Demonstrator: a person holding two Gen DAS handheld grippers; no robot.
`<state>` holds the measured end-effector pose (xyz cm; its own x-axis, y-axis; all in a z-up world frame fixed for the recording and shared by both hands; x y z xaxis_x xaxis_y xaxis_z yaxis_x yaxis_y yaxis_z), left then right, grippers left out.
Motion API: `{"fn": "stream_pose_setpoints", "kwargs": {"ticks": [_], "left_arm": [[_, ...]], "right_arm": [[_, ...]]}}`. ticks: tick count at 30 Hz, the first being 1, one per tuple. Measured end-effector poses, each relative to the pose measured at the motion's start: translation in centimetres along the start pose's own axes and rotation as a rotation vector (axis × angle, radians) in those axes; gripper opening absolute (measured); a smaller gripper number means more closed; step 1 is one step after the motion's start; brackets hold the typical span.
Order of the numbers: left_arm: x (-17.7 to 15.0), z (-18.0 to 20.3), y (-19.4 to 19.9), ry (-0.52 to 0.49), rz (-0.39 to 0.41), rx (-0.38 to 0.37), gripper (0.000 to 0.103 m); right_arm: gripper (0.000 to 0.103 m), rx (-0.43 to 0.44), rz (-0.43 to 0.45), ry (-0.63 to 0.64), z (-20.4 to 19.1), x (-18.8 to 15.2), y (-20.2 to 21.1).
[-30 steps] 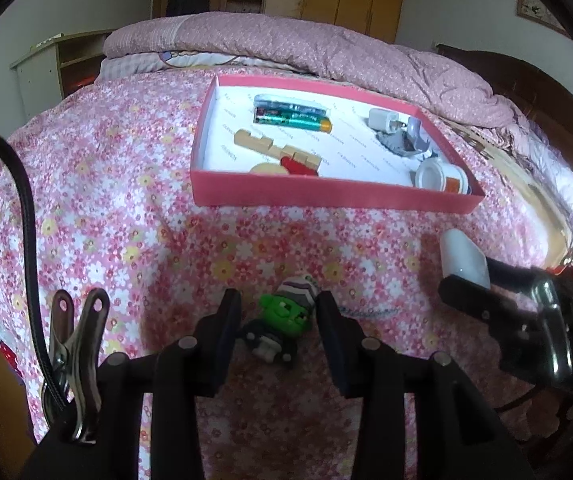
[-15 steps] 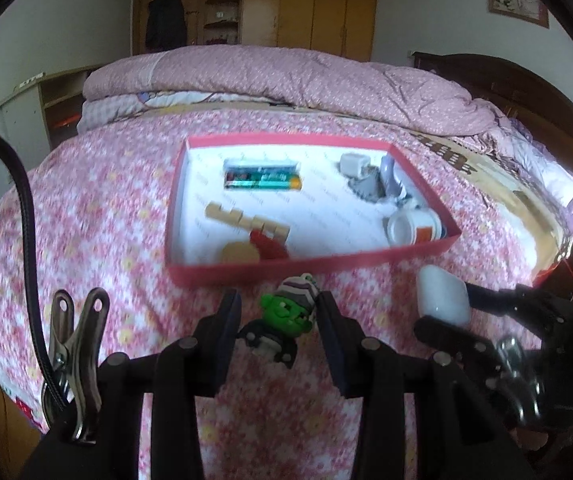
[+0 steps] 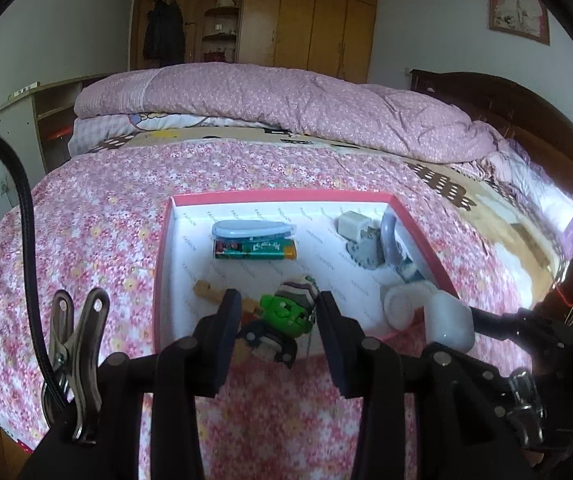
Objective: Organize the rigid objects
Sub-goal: 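Carry the green figurine and white case over the tray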
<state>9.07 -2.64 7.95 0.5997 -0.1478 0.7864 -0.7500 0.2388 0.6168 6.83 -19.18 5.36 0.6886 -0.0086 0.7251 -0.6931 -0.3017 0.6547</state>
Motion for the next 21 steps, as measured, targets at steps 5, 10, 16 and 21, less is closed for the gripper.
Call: {"fn": "stream_pose_setpoints", "kwargs": {"ticks": [5, 10, 16, 21], "left_arm": [[0.8, -0.2, -1.6, 0.002, -0.019, -0.009, 0.041], [1.5, -0.2, -3.0, -0.007, -0.024, -0.004, 0.041], [2.0, -0.6, -5.2, -0.003, -0.045, 0.006, 0.041], [1.7, -1.0, -7.2, 0.008, -0.076, 0.014, 0.041]], "right_arm": [[0.063, 0.001, 0.007, 0.007, 0.1, 1.4, -0.5], [0.063, 0.004, 0.007, 0.013, 0.2, 2.6, -1.3], [0.063, 0.008, -0.005, 0.028, 0.1, 3.7, -2.8], [0.063, 0.016, -0.026, 0.028, 0.1, 4.1, -4.3]]}}
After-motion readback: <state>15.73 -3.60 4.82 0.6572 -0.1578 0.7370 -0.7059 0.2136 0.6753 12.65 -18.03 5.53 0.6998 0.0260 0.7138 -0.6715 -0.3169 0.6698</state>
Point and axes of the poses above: each gripper's, at about its wrist camera, not at the fingertips, and y roughly against the way its jaws point, z to its right, x to its top, the point moved 3 cm from there along -y, roughly the way its jaws point, and after that the axes turned 5 degrees about -y, right-handed, at the moved point
